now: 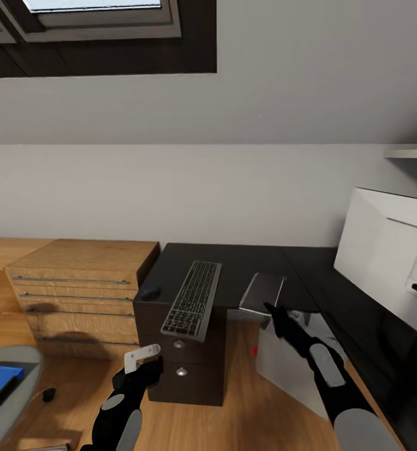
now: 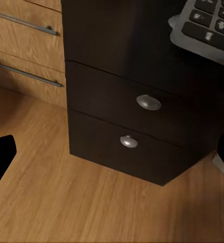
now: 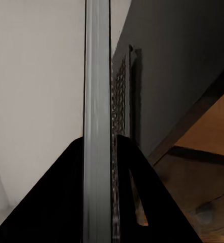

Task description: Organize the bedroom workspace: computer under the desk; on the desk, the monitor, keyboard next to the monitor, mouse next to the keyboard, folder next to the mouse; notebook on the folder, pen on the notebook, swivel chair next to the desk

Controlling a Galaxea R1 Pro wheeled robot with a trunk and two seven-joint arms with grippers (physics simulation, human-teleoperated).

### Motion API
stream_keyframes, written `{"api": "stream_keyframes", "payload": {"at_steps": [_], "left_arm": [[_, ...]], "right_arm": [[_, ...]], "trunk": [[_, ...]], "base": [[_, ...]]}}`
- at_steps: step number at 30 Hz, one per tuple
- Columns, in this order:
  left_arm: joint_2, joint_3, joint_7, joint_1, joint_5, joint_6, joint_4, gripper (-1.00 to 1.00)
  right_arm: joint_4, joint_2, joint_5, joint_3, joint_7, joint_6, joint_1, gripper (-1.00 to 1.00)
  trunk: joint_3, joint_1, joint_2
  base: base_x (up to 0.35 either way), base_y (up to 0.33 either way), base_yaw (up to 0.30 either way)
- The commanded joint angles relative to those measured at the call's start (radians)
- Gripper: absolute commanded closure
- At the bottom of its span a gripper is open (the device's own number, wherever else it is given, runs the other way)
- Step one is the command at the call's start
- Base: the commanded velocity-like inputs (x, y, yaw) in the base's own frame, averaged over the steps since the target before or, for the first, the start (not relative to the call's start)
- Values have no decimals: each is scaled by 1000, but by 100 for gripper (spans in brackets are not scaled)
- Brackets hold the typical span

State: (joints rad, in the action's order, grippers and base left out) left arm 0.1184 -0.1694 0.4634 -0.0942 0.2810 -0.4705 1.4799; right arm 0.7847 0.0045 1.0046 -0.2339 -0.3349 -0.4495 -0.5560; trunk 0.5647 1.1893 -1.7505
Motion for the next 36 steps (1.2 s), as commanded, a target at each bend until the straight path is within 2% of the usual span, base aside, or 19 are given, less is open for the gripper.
{"api": "stream_keyframes", "payload": {"at_steps": [1, 2, 6, 9, 14, 18, 21, 32, 36], "left_arm": [[0, -1, 9, -1, 10, -2, 1, -100], [0, -1, 9, -1, 10, -2, 1, -100], [0, -2, 8, -1, 10, -3, 2, -100], [0, -3, 7, -1, 10, -3, 7, -100], [4, -6, 8, -1, 10, -3, 21, -100], [5, -58, 12, -1, 10, -2, 22, -100], [3, -79, 13, -1, 10, -2, 22, -100], [3, -90, 14, -1, 10, -2, 22, -100], [3, -91, 13, -1, 10, -2, 22, -100]], "right_arm": [[-1, -1, 90, -5, 26, -12, -1, 100], [-2, -1, 126, -5, 41, -12, -1, 100], [-16, -1, 205, -5, 72, -17, -1, 100], [-37, -1, 220, -4, 78, -18, -1, 100], [-45, 0, 222, -1, 80, -17, -1, 100], [-54, 0, 221, 1, 80, -16, -1, 100], [-55, 0, 221, 2, 80, -15, -1, 100], [-56, 0, 219, 2, 80, -12, -1, 100], [-56, 0, 218, 2, 80, -11, -1, 100]], "trunk": [[1, 1, -1], [1, 1, -1], [1, 1, -1], [1, 1, -1], [11, 12, -22], [23, 27, -50], [32, 39, -71], [67, 81, -148], [67, 81, -148]], "base": [[328, 0, 0], [328, 0, 0], [282, 0, 0], [69, 0, 0], [9, 0, 0], [0, 0, 0], [0, 0, 0], [0, 0, 0], [0, 0, 0]]}}
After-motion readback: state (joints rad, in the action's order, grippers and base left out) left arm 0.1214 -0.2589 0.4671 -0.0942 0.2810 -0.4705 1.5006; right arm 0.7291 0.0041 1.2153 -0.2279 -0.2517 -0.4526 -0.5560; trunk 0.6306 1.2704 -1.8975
